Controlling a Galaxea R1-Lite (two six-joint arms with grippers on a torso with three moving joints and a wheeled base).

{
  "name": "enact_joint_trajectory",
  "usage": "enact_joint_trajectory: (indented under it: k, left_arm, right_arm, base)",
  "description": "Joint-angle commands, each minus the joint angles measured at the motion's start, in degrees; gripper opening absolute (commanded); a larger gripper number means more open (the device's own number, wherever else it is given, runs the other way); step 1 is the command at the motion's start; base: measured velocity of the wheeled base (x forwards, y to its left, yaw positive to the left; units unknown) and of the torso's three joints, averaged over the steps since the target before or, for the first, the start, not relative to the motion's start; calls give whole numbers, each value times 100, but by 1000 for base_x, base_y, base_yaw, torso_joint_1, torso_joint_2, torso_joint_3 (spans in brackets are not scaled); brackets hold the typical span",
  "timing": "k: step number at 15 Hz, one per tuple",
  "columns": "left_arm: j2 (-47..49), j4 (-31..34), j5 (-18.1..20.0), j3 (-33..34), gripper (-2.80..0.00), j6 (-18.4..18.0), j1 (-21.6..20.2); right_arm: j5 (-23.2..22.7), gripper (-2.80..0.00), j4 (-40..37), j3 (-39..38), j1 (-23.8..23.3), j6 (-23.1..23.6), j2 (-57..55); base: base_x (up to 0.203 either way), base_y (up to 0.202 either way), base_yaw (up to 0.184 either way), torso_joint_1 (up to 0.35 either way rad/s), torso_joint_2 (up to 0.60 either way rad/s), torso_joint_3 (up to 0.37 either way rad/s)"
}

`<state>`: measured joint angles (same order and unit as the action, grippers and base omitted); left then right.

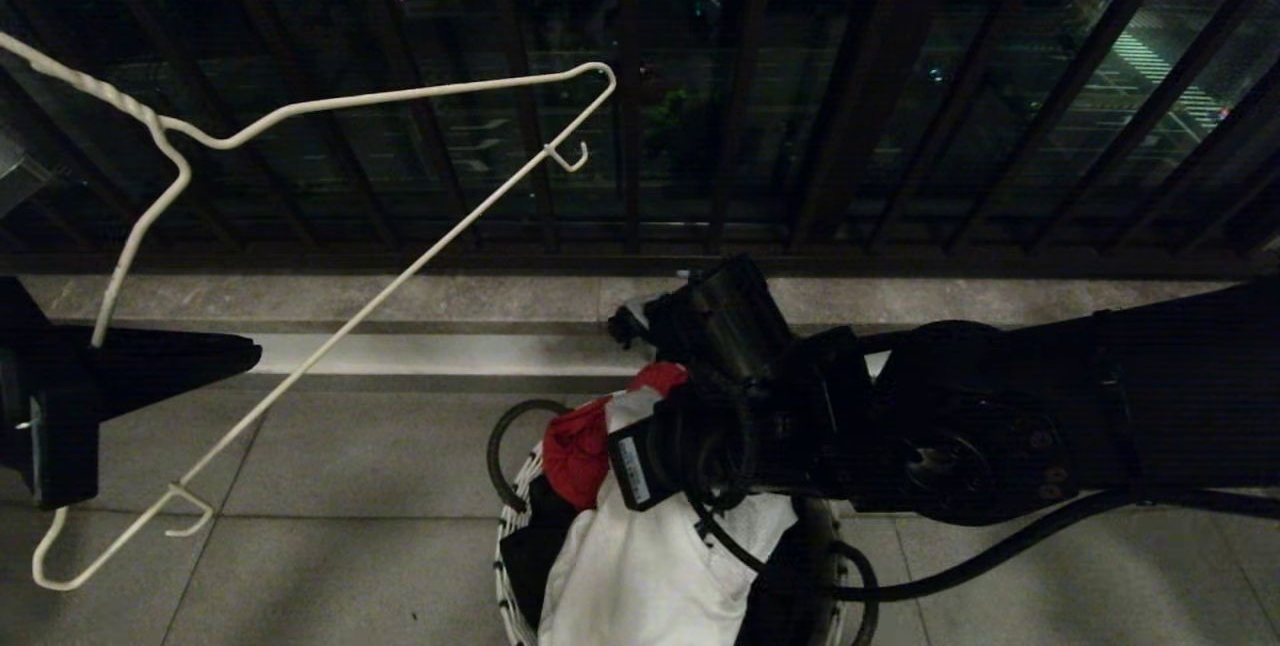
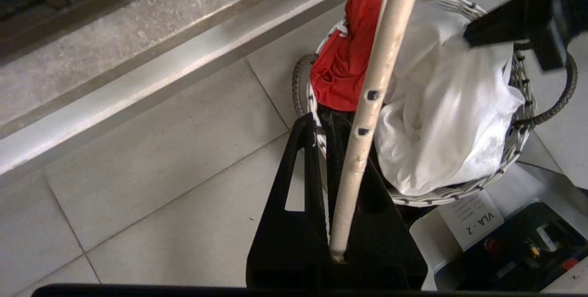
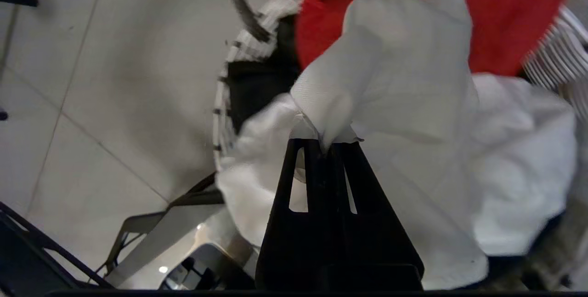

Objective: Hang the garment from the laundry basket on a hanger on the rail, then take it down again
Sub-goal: Pick up clothes from the basket

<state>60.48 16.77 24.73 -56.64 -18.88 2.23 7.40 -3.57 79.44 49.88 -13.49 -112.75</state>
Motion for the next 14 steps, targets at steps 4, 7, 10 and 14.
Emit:
enact_joint_trajectory:
  k: [4, 7, 10, 14]
  left_arm:
    - [-20, 1, 14, -55, -280, -10, -133]
    - [-10, 1, 14, -58, -280, -19, -162]
    - [-10, 1, 14, -58, -280, -28, -162]
    - [-18, 10, 14, -52, -280, -89, -162]
  right_arm:
    - [34, -280, -108, 746, 370, 35, -446]
    - [34, -280, -69, 1081, 468, 9, -752]
    - [71, -280, -117, 1109, 561, -66, -956]
    - [192, -280, -82, 1030, 611, -145, -1267]
  base:
    - [0, 0, 0, 0, 0, 0]
    - [0, 0, 0, 0, 0, 0]
    - [0, 0, 0, 0, 0, 0]
    - [0, 0, 0, 0, 0, 0]
